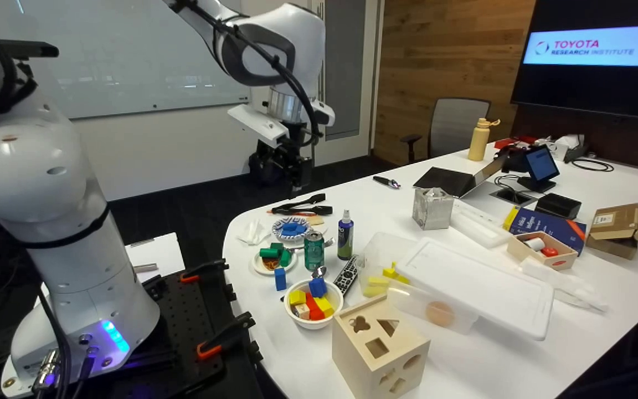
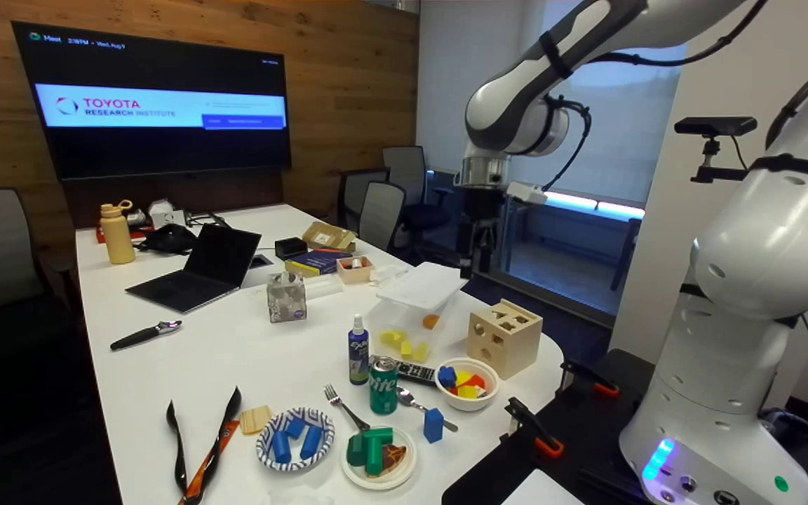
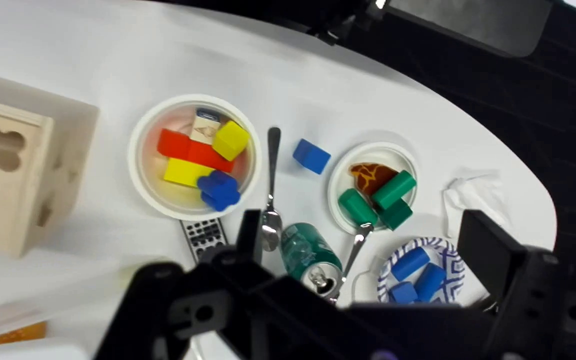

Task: Move the first left bowl to the right

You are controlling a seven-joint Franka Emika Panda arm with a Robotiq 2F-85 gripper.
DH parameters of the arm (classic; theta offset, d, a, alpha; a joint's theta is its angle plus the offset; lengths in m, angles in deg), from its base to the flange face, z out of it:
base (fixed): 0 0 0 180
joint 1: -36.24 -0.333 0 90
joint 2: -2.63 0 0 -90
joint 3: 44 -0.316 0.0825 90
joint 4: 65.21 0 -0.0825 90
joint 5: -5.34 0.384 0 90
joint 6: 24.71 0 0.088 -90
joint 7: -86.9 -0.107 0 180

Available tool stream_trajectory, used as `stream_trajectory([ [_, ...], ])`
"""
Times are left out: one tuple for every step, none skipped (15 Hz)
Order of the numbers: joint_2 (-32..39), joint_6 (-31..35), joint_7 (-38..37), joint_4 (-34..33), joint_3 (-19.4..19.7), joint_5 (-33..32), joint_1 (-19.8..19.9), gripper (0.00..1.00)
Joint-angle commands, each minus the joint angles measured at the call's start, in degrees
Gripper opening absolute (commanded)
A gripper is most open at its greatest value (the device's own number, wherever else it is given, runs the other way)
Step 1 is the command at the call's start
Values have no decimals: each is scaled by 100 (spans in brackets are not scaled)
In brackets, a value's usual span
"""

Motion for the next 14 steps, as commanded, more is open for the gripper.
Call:
stream_trajectory([
  [1376,770,-207,-400,-509,884,-412,100],
  [1753,897,-362,-550,-718,1040,-471,100],
  [2145,945,-365,-735,-903,1200,-522,100],
  [2513,927,-441,-945,-1107,1258,-536,100],
  [2896,935,-551,-1173,-1309,1207,-531,100],
  [3287,900,-681,-1441,-1485,1061,-537,100],
  [3673,833,-763,-1729,-1639,919,-540,100],
  [4069,815,-866,-2032,-1767,767,-556,100],
  [4462,727,-930,-2366,-1872,616,-571,100],
  [4844,745,-1025,-2690,-1944,438,-614,100],
  [5213,853,-1150,-3008,-1957,214,-690,100],
  [5571,893,-1277,-3360,-1954,36,-774,100],
  [5913,986,-1359,-3709,-1950,-88,-838,100],
  [6245,1095,-1426,-4080,-1955,-190,-903,100],
])
